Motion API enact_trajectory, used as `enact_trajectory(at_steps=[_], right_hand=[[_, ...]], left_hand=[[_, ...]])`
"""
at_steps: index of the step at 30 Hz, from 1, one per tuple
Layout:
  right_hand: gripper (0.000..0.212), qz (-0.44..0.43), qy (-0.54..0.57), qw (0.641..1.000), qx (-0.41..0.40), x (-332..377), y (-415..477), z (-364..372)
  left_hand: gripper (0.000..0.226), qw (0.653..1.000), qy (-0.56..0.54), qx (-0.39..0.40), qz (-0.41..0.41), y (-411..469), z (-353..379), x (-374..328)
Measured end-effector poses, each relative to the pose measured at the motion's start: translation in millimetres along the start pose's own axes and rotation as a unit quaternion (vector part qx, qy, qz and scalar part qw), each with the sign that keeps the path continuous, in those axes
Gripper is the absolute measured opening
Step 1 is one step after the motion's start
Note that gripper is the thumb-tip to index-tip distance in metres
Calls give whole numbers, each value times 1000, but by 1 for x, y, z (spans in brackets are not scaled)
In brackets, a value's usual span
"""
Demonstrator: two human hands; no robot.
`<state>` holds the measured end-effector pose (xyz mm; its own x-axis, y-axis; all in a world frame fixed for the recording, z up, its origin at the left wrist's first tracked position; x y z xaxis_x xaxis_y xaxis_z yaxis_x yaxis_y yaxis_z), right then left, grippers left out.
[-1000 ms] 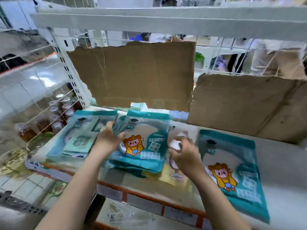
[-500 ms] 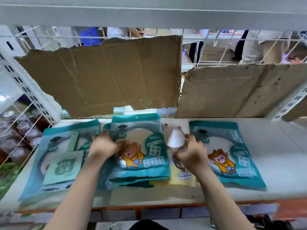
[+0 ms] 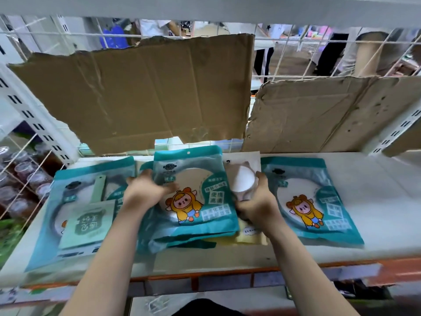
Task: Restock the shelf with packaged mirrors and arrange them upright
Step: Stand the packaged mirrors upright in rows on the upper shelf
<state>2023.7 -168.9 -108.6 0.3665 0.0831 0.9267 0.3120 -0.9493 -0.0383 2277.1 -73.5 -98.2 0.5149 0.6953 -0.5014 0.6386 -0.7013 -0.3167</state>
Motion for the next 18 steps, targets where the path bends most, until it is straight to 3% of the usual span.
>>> enact_trajectory(at_steps=[4, 10, 13, 16, 18], right_hand=[[48, 31, 132, 991, 11, -5, -6, 10], [27, 115, 126, 985, 22, -11, 0, 8], [15, 59, 21, 998, -10, -7, -2, -2], [20, -36, -146, 986, -69, -4, -3, -19], [22, -49, -179, 979, -87, -4, -4, -30]], left_hand=[[80, 997, -71, 23, -31, -3, 3, 1], [47, 990, -137, 12, -21, -6, -7, 0], [42, 983, -181, -2, -26, -5, -5, 3], [33, 976, -212, -46, -29, -3, -8, 6], [24, 968, -236, -80, -31, 1, -11, 9]])
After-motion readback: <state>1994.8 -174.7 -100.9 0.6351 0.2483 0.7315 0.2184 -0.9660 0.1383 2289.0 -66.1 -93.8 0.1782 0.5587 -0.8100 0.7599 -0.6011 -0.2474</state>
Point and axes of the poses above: each hand's wrist, its own y-axis towards the middle knuckle, its own z-axis out of the palm, x = y × z, the point moved 5 cm from there along y, towards the middle knuckle, and after that the axes turned 6 degrees about y, right-handed, at the moved point
